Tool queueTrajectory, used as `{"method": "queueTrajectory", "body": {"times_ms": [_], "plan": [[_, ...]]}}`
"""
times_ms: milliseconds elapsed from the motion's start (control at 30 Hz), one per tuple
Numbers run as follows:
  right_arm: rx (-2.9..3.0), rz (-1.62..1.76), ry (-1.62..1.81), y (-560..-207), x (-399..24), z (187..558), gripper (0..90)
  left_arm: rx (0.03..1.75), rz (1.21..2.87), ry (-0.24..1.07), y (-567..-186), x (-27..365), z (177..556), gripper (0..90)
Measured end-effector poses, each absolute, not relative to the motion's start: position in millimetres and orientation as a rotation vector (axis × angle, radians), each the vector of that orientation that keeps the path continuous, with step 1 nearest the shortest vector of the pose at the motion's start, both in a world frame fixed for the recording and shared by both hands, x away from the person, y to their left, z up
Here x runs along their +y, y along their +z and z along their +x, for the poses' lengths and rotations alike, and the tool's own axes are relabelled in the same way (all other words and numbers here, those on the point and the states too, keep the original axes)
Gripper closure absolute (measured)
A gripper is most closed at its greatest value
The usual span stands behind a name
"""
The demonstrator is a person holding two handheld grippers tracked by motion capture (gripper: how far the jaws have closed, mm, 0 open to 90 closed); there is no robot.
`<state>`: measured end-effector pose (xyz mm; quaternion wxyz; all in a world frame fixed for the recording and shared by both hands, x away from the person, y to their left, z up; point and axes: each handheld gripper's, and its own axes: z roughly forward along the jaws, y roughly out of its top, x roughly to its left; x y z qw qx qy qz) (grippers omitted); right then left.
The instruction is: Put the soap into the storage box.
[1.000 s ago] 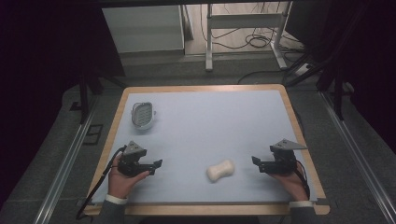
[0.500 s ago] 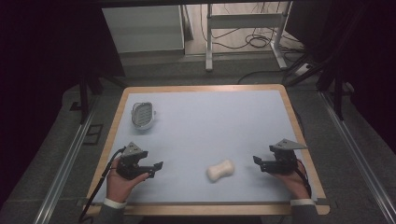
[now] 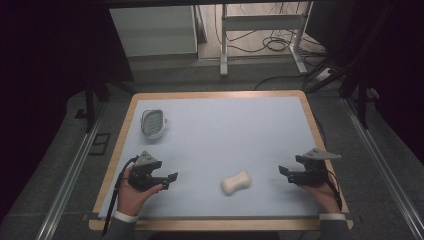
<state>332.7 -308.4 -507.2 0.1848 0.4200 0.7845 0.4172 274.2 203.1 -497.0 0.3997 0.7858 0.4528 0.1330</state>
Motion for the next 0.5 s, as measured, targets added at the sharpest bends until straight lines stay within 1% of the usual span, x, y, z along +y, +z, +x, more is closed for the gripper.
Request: {"method": "queueTrajectory", "body": {"times_ms": [267,500], "plan": [[2.207,1.188,1.188,-506.7,-309.0,336.3,16.4,1.105,2.033,0.299,-490.1,187.7,277.3,23.0],[2.222,1.176,1.175,-507.1,-301.6,333.4,16.4,1.01,2.143,0.25,-478.3,149.0,283.9,24.7]]}}
